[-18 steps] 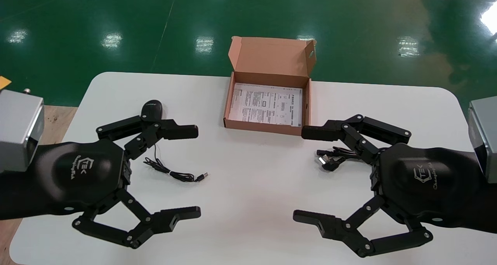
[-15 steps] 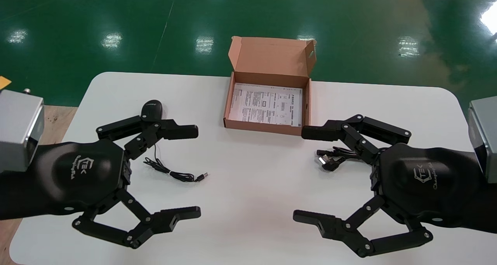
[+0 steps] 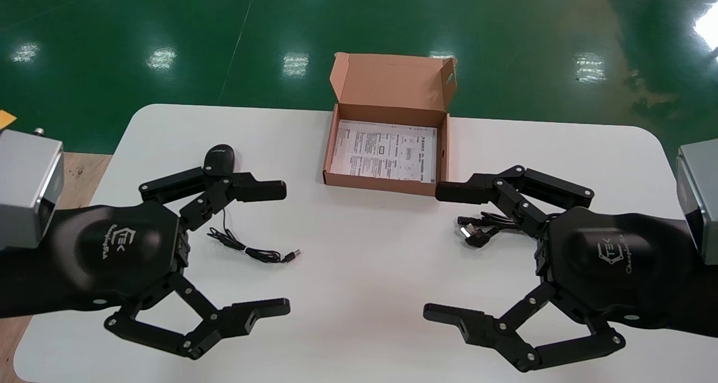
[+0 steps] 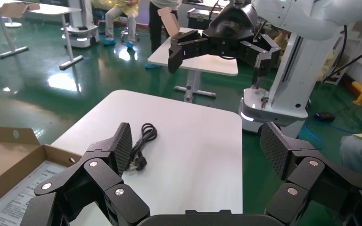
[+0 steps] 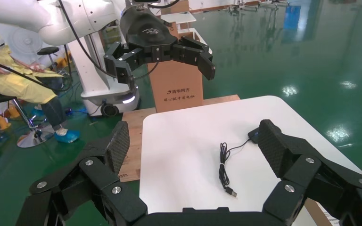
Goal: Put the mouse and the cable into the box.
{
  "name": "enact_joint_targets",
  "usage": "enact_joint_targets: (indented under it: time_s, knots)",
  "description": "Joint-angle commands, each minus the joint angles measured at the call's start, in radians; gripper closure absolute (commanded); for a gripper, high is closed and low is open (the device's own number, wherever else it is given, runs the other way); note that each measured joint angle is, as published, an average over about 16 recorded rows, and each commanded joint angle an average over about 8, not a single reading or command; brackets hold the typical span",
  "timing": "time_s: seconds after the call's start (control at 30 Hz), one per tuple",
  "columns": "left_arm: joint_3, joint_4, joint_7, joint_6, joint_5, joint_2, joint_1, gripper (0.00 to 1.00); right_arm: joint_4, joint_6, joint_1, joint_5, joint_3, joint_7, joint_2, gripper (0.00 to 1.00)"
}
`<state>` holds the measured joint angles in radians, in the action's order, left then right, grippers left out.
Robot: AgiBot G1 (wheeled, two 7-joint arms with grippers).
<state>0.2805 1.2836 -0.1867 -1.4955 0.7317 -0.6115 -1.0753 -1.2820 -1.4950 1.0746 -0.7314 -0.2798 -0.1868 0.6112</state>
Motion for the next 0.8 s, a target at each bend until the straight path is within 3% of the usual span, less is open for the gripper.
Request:
enact_joint_targets:
  time_s: [0.03,0.17,0.3,0.53,0.8]
  knots:
    - [0.0,0.0,0.0,0.001,-0.001,0.0,0.0,0.0,0.0,0.0,0.001,0.0,0.0,0.0,0.0,0.0]
    - [0.008,0.008,0.0,-0.012,0.017,0.004,-0.01,0.0,0.006,-0.002,0.0,-0.007,-0.001,0.006,-0.003,0.0]
    - [0.073,0.025,-0.004,-0.056,0.125,0.005,-0.091,0.0,0.035,-0.024,0.018,-0.073,-0.009,0.069,-0.021,0.0]
    - [0.277,-0.069,0.031,-0.081,0.428,-0.076,-0.315,0.0,0.206,-0.062,0.16,-0.401,-0.084,0.374,-0.034,0.0]
    - [0.438,-0.4,0.217,-0.039,0.732,-0.261,-0.481,0.0,0.549,-0.001,0.365,-0.714,-0.185,0.701,0.05,0.0]
